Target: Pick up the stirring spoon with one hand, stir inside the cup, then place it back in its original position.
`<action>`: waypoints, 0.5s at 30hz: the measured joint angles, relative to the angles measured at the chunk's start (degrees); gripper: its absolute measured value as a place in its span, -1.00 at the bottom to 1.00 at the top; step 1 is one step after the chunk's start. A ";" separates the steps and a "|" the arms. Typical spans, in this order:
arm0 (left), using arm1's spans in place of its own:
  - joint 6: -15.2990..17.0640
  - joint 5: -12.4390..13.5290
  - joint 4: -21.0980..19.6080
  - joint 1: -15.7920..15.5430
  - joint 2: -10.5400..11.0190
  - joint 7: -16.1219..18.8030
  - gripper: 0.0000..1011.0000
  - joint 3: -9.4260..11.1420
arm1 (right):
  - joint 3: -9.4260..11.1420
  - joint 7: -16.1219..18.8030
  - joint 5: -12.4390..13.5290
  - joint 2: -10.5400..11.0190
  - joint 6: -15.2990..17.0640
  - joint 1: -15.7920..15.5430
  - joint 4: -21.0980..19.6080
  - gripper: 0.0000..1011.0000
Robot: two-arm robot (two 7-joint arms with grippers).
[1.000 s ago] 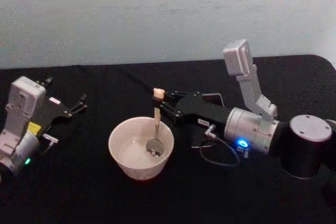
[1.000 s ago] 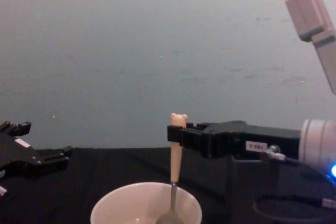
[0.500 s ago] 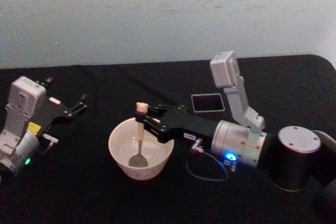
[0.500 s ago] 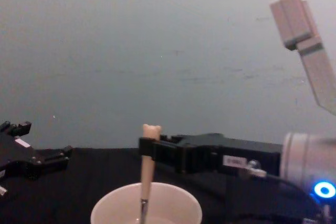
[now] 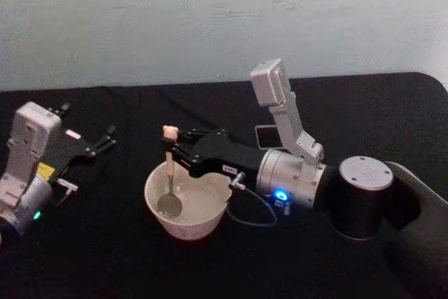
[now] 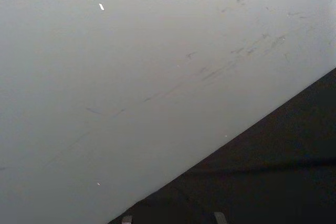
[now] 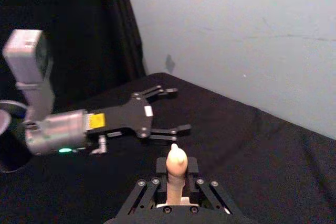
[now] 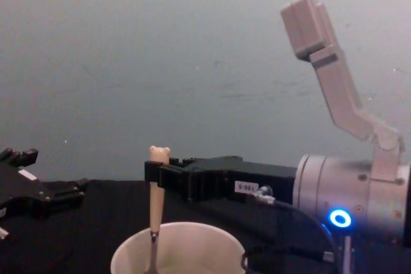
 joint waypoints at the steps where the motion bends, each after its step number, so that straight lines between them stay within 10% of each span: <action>1: 0.00 0.00 0.00 0.00 0.00 0.00 0.98 0.00 | 0.04 -0.27 -0.27 -0.42 -0.18 0.44 0.92 -0.57; 15: 0.00 0.00 0.00 0.00 0.00 0.00 0.98 0.00 | 2.87 -2.00 -1.49 -1.16 -0.85 1.67 4.03 -0.57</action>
